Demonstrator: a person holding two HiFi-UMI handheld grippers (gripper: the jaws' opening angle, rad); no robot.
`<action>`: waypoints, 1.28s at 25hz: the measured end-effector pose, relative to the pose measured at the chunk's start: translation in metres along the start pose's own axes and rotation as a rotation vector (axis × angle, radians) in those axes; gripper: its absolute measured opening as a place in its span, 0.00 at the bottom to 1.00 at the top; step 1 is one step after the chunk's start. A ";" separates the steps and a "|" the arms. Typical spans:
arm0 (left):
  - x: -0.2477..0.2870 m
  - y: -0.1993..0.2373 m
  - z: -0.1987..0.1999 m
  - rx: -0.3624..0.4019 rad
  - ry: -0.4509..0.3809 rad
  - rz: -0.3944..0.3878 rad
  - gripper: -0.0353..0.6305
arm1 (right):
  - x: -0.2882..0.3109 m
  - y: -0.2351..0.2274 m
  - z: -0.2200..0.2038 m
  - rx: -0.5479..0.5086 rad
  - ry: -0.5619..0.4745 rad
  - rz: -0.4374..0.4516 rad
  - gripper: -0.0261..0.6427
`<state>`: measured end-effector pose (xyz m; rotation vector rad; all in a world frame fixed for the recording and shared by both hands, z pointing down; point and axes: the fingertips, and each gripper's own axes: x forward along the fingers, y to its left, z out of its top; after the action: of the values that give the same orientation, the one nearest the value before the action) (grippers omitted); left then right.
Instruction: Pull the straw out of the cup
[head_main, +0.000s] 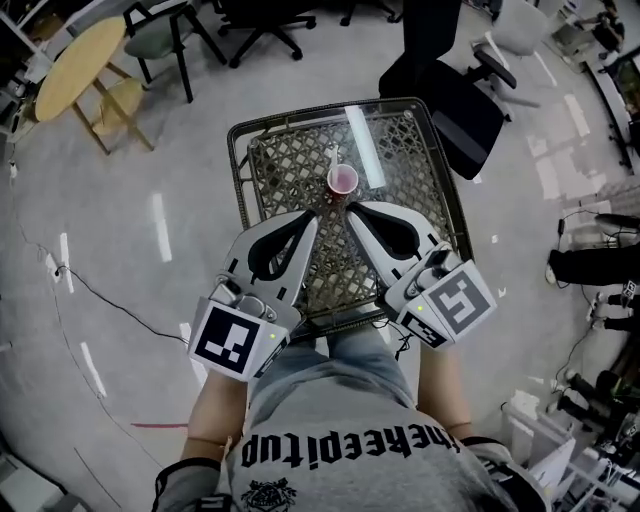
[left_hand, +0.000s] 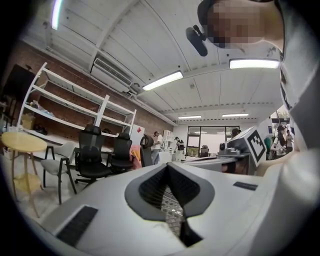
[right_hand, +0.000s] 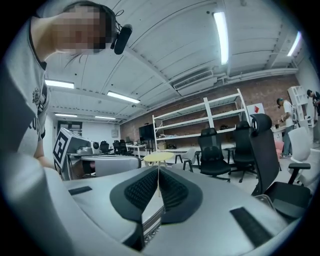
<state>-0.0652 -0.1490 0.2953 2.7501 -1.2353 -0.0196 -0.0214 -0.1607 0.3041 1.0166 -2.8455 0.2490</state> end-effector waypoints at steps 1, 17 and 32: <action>0.004 0.000 -0.001 -0.004 0.003 0.010 0.08 | 0.000 -0.005 -0.001 0.001 0.006 0.008 0.07; 0.041 0.004 -0.030 -0.061 0.050 0.182 0.08 | 0.025 -0.081 -0.057 0.007 0.156 0.114 0.09; 0.059 0.019 -0.052 -0.110 0.104 0.247 0.08 | 0.057 -0.112 -0.115 0.051 0.285 0.162 0.10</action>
<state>-0.0366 -0.1993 0.3514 2.4560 -1.4864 0.0761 0.0113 -0.2595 0.4394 0.6938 -2.6722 0.4446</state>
